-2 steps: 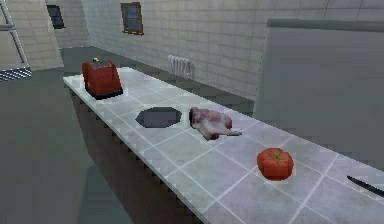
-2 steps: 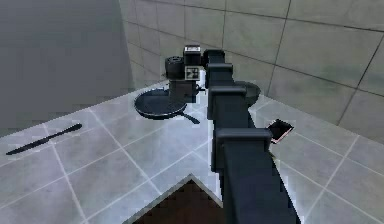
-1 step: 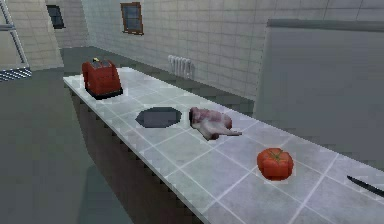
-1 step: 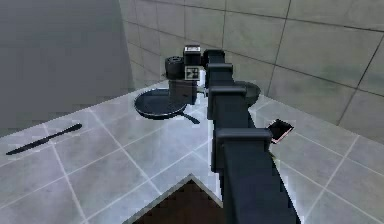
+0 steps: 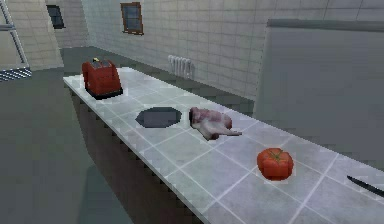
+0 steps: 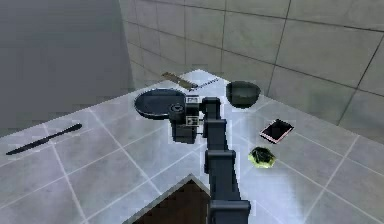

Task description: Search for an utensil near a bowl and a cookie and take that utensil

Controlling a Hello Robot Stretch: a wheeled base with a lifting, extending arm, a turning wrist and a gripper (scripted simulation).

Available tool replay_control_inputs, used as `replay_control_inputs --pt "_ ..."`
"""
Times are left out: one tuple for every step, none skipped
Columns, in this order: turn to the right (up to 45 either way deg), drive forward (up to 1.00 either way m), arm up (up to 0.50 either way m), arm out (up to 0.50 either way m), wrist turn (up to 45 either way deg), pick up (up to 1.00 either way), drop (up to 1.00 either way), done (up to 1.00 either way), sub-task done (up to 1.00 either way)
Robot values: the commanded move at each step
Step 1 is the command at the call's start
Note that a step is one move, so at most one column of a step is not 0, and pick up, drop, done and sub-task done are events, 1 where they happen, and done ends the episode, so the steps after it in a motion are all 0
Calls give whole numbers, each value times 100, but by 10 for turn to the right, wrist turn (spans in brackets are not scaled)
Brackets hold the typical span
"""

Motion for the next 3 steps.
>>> replay_control_inputs --pt "0 0 0 0 0 100 0 0 0" --pt "0 0 10 0 0 0 0 0 0" --pt "0 0 0 0 0 0 0 100 0"
